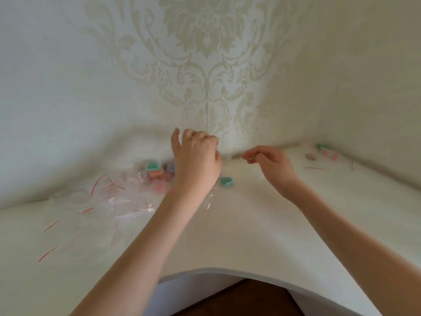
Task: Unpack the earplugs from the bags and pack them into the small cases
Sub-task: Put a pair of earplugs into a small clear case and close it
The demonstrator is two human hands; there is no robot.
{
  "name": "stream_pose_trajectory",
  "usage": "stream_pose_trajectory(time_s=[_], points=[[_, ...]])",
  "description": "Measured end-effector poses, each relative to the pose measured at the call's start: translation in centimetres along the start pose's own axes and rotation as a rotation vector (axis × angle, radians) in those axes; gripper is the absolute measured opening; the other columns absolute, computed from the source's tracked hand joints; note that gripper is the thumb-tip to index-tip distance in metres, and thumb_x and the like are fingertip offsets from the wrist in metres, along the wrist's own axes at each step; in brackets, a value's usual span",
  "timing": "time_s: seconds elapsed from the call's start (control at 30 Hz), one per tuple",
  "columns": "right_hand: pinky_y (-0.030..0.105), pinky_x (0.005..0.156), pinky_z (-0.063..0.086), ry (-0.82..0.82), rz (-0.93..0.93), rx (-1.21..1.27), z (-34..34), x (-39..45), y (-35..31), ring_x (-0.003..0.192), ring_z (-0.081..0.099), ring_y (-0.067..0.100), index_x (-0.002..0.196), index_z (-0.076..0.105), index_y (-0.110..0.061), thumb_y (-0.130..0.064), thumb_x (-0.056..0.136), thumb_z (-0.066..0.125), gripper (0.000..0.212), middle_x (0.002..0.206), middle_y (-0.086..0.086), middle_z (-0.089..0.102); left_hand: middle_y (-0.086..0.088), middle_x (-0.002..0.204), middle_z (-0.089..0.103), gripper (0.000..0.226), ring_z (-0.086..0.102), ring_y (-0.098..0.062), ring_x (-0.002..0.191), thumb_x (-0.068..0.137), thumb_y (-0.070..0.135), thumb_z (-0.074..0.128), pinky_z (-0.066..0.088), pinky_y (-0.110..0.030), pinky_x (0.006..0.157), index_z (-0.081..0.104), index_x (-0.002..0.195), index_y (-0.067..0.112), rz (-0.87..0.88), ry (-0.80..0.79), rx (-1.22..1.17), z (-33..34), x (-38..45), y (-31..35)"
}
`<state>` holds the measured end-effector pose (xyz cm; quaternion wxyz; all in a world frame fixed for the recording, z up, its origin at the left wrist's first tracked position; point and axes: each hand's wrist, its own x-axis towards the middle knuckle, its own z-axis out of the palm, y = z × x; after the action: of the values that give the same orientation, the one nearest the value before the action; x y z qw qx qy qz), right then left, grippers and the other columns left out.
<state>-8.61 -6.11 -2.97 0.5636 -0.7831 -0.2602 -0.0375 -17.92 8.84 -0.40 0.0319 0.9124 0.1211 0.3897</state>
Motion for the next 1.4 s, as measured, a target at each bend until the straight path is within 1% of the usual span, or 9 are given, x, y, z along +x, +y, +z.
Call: stream_pose_trajectory(time_s=[0.17,0.27,0.47,0.63,0.77,0.93,1.07,1.23,1.4], points=[[0.025,0.074,0.042,0.250,0.086,-0.313,-8.0,0.1,6.0,0.090,0.059,0.015,0.087,0.068,-0.025,0.003,0.085,0.043,0.038,0.104,-0.004,0.068,-0.006,0.129,0.055,0.036,0.041,-0.023,0.128,0.093,0.020,0.046,0.009,-0.040,0.116,0.055,0.128,0.016,0.163,-0.343,-0.122,6.4,0.9,7.8],[0.035,0.096,0.042,0.292,0.128,-0.446,-11.6,0.1,9.0,0.125,0.047,0.021,0.102,0.063,-0.034,0.001,0.087,0.043,0.043,0.136,-0.006,0.054,-0.012,0.148,0.033,0.045,0.020,-0.026,0.141,0.097,0.025,0.041,0.006,-0.042,0.117,0.038,0.139,0.009,0.191,-0.475,-0.100,10.0,0.6,10.6],[0.041,0.109,0.029,0.020,0.319,-0.969,-15.0,3.0,11.6,0.145,0.014,0.015,0.150,0.023,-0.031,-0.026,0.100,0.038,0.053,0.159,-0.007,0.015,-0.010,0.157,0.017,0.050,0.002,-0.021,0.146,0.098,0.018,0.034,-0.007,-0.036,0.117,0.026,0.146,0.007,0.238,-0.463,-0.192,12.8,-0.2,12.6],[0.035,0.106,0.028,0.094,0.179,-0.882,-13.7,4.6,12.9,0.139,0.029,0.022,0.118,0.065,-0.021,-0.026,0.096,0.052,0.026,0.140,0.001,0.051,-0.007,0.152,0.031,0.044,0.011,-0.017,0.146,0.096,0.014,0.037,-0.005,-0.027,0.116,0.041,0.140,0.009,0.341,-0.465,-0.336,13.8,-0.1,12.4],[0.029,0.088,0.031,0.234,0.054,-0.688,-11.9,3.4,11.0,0.109,0.052,0.033,0.102,0.068,-0.002,-0.014,0.094,0.055,0.019,0.104,0.016,0.062,-0.003,0.123,0.061,0.027,0.051,-0.013,0.120,0.093,0.019,0.053,0.028,-0.019,0.105,0.063,0.118,0.012,0.045,-0.383,-0.708,13.4,-0.1,13.0],[0.012,0.068,0.038,0.191,-0.118,-0.520,-9.0,-0.8,7.6,0.075,0.052,0.011,0.107,0.067,-0.009,-0.003,0.090,0.056,0.021,0.086,0.004,0.066,-0.009,0.079,0.071,0.025,0.070,-0.016,0.065,0.086,0.025,0.068,0.058,-0.030,0.060,0.066,0.084,0.000,-0.507,-0.510,-1.278,12.0,0.1,14.2],[0.026,0.071,0.044,0.265,-0.084,-0.441,-8.6,-2.4,7.1,0.078,0.059,0.018,0.100,0.069,-0.010,-0.002,0.089,0.056,0.019,0.085,0.005,0.069,-0.015,0.077,0.073,0.026,0.071,-0.023,0.065,0.084,0.023,0.071,0.060,-0.030,0.067,0.068,0.085,-0.003,-0.625,-0.569,-1.359,11.9,-0.1,14.5],[0.022,0.078,0.045,0.140,-0.112,-0.473,-8.6,-2.1,7.5,0.083,0.057,0.013,0.109,0.066,-0.014,-0.003,0.087,0.059,0.026,0.091,0.000,0.065,-0.011,0.081,0.072,0.013,0.071,-0.021,0.071,0.083,0.017,0.071,0.058,-0.027,0.060,0.067,0.086,0.004,-0.701,-0.503,-1.351,12.5,0.2,14.2],[0.027,0.074,0.047,0.149,-0.125,-0.458,-9.2,-1.6,8.2,0.076,0.056,0.015,0.088,0.071,-0.014,-0.005,0.082,0.066,0.012,0.082,-0.001,0.066,-0.012,0.085,0.071,0.010,0.072,-0.019,0.075,0.086,0.012,0.065,0.056,-0.023,0.059,0.069,0.081,0.004,-0.677,-0.491,-1.349,12.5,0.5,13.6]])
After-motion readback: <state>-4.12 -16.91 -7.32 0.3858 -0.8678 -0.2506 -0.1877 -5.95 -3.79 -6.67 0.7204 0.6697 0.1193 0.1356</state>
